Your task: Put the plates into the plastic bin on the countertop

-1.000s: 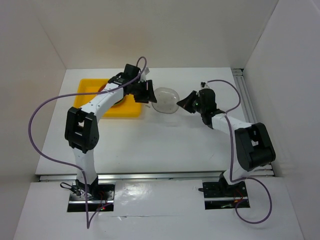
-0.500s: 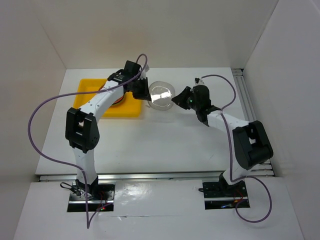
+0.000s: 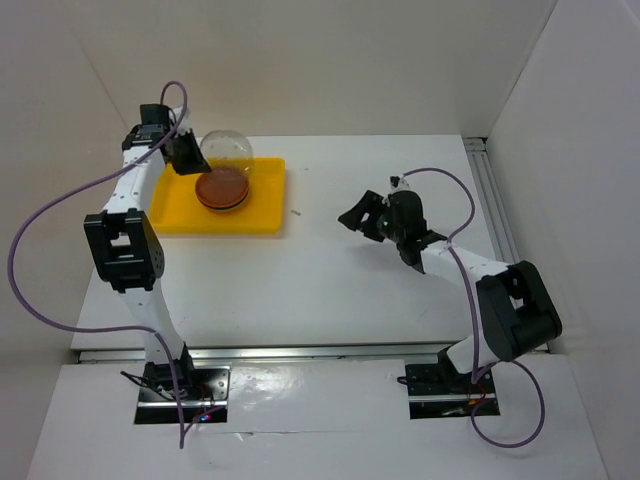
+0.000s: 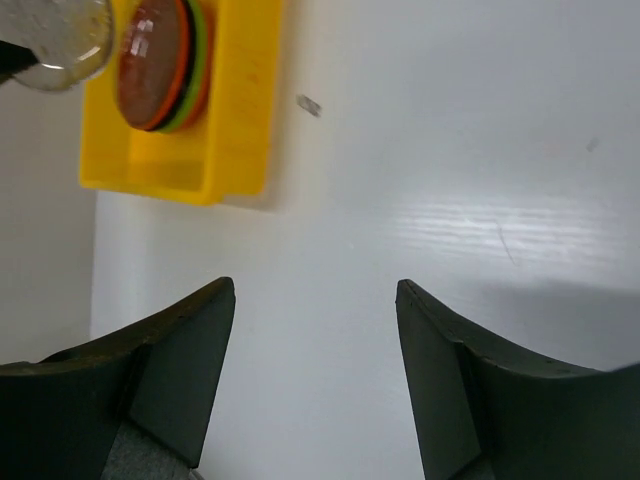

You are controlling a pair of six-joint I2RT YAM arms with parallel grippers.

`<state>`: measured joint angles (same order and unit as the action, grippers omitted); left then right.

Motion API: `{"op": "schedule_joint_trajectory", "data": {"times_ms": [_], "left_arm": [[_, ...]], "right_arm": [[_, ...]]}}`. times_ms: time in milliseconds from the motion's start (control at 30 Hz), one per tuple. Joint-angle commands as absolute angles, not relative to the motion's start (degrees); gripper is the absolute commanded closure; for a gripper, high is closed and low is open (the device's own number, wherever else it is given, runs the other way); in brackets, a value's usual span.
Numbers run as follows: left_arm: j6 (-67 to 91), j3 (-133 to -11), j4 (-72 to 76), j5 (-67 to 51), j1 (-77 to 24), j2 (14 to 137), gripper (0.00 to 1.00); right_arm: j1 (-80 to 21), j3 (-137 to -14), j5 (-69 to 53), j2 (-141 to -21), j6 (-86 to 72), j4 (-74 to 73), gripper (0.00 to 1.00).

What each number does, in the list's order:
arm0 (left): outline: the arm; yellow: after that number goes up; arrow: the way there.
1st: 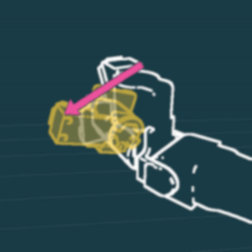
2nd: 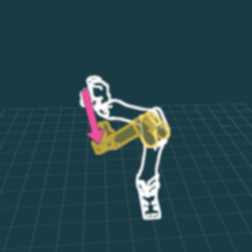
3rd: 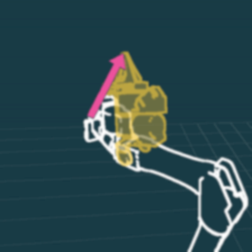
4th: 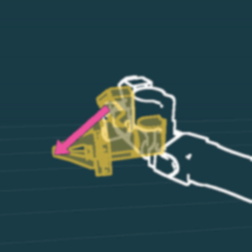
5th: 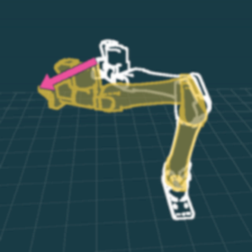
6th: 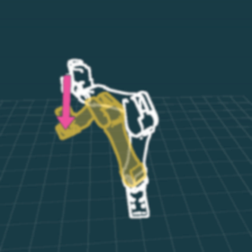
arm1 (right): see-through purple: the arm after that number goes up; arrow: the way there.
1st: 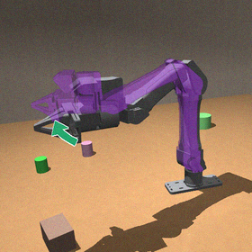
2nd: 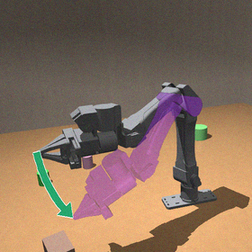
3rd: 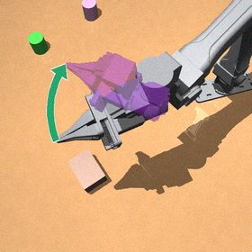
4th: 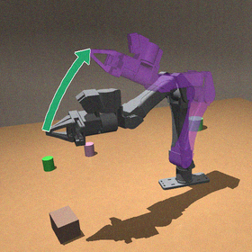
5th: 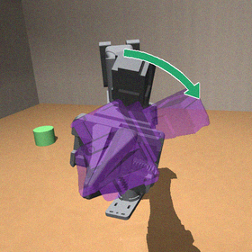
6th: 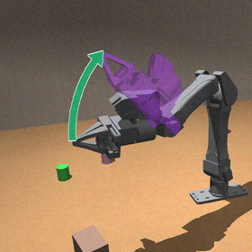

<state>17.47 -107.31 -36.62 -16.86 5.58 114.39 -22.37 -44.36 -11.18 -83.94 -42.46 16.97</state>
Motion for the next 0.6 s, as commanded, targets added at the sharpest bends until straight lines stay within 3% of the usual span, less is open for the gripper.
{"op": "schedule_joint_trajectory", "data": {"times_ms": [0, 267, 433, 567], "left_arm": [[13.63, -107.58, -35.42, -20.3, 7.89, 116.72, 1.0], [13.97, -108.19, -33.57, -29.97, 14.58, 119.44, 1.0], [20.02, -98.74, -27.43, -37.59, 16.08, 114.8, 1.0], [35.89, -86.08, -15.61, -34.2, 15.48, 104.53, 1.0]], "right_arm": [[-21.71, -40.7, -12.12, -82.53, -41.74, 18.1, 0.27], [-21.71, -37.62, -14.85, -85.6, -41.75, 21.62, 0.27], [-21.71, -38.67, -16.78, -88.86, -41.75, 23.46, 0.27], [-21.71, -38.14, -16.79, -88.95, -43.67, 25.66, 0.28]]}}
